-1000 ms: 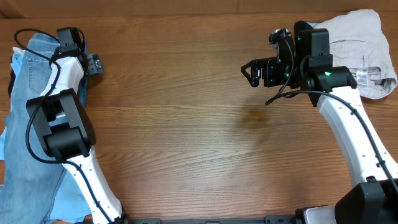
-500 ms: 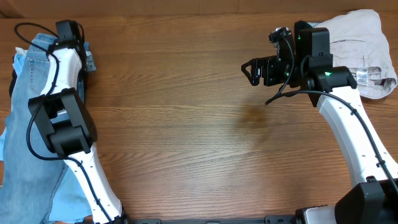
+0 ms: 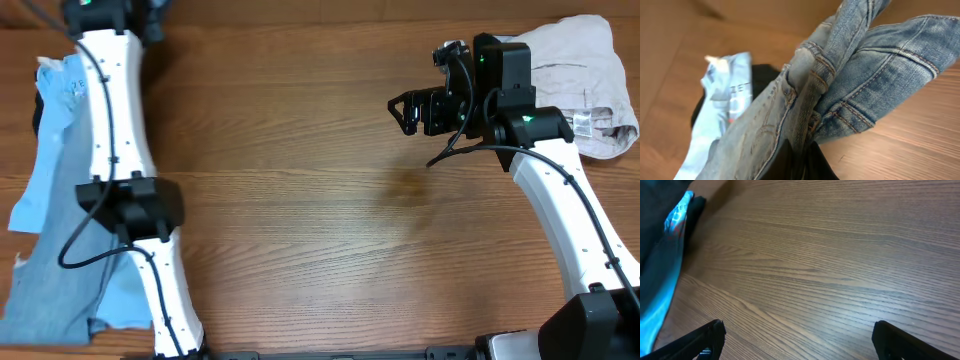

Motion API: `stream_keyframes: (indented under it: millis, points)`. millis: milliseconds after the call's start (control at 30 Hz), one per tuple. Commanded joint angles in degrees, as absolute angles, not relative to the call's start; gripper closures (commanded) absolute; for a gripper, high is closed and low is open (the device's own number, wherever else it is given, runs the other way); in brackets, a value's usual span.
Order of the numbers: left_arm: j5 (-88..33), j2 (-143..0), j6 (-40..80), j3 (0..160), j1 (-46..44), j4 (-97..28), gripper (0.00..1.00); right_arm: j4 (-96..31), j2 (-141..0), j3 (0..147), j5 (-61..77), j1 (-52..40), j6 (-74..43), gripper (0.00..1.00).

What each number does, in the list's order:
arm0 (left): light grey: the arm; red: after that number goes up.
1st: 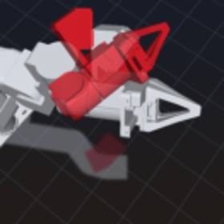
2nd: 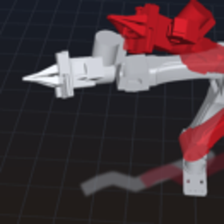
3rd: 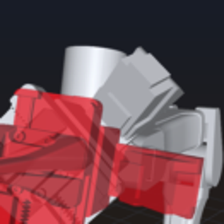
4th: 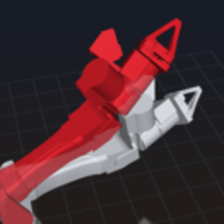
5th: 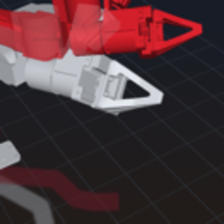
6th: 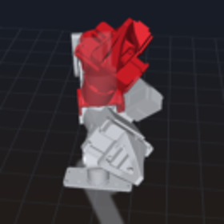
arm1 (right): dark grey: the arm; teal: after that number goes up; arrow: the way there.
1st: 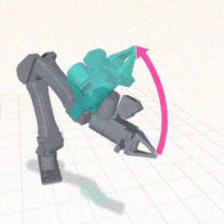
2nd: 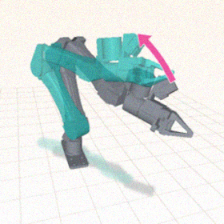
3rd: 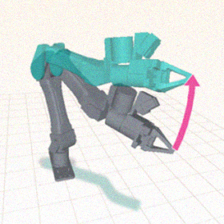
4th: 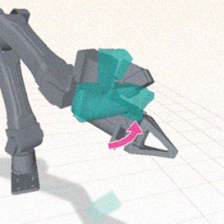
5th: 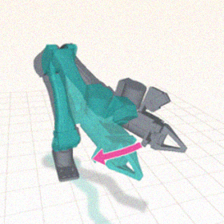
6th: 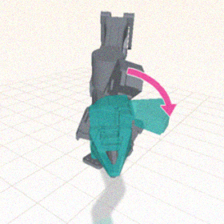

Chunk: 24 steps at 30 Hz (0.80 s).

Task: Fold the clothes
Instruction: 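Grasp the jeans with the left gripper and drag them toward center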

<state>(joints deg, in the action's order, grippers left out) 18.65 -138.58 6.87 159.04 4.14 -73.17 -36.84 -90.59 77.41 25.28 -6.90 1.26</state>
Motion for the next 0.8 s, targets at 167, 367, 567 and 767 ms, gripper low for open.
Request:
stream_keyframes:
  millis: [167,367,567,767]
  points:
    - [15.38,-137.86,3.84,164.40,-13.69,-73.10,0.96,-36.86,-90.50,77.34,25.82,-7.11,0.97,0.01]
    - [10.48,-138.23,3.81,162.39,-21.02,-70.54,0.96,-36.56,-90.19,80.51,25.61,-5.61,-3.79,0.01]
    - [1.34,-138.54,3.81,153.97,-25.54,-66.61,0.96,-36.75,-89.67,83.33,27.46,5.19,-12.29,0.01]
    - [-4.47,-138.54,0.34,149.45,-32.05,-66.28,0.46,-39.13,-89.69,83.33,28.80,7.79,-12.03,0.01]
